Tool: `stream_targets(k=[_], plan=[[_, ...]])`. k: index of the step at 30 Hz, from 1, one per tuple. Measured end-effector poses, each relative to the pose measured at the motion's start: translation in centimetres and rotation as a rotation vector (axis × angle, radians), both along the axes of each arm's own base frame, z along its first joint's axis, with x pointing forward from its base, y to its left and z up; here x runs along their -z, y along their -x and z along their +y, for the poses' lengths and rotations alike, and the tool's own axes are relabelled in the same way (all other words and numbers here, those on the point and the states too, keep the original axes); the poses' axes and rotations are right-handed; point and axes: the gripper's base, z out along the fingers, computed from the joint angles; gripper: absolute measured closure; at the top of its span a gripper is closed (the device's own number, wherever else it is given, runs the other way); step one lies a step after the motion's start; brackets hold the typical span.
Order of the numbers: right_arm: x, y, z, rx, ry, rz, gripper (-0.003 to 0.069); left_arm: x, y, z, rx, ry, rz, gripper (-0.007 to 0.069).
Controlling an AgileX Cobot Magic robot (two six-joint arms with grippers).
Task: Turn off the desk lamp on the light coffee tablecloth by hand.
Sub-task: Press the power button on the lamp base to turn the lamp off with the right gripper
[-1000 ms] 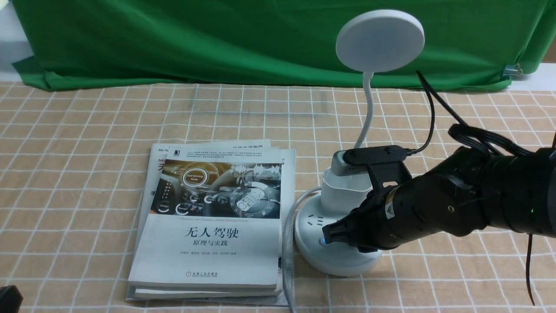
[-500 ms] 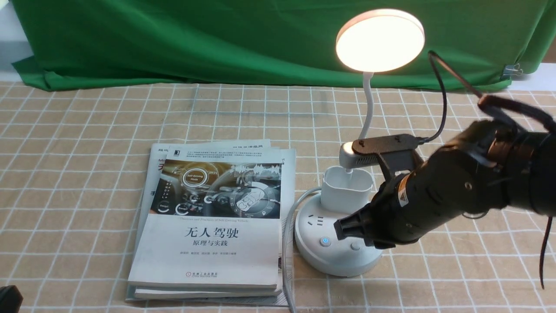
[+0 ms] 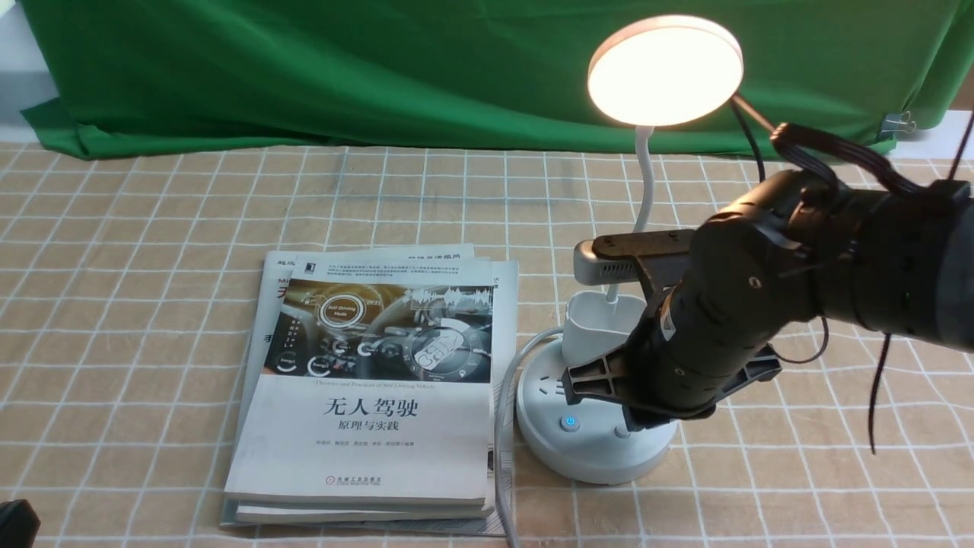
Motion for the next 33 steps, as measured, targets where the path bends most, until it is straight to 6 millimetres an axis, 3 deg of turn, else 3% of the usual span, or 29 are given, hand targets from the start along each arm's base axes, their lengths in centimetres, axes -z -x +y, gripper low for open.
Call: stream_targets(k=[9, 20, 27, 30, 33], plan=[[-0.1, -0.2, 0.1, 0.011, 0.001, 0.005, 0.0553, 0.0, 0.0, 0.0, 0.000, 0.000, 0.000, 0.0621], [2.4, -0.9, 0.7, -0.001, 0.019, 0.028, 0.0553, 0.0, 0.0, 0.0, 0.000, 0.000, 0.000, 0.0621], [2.4, -0.9, 0.7, -0.028, 0.024, 0.024, 0.0554, 0.0, 0.0, 0.0, 0.000, 0.000, 0.000, 0.0621], [1.9, -0.8, 0.7, -0.046, 0.021, 0.014, 0.0614, 0.0, 0.0, 0.0, 0.000, 0.000, 0.000, 0.0621], [1.0, -0.7, 0.5, -0.047, 0.008, -0.005, 0.0627, 0.0, 0.0, 0.0, 0.000, 0.000, 0.000, 0.0621]])
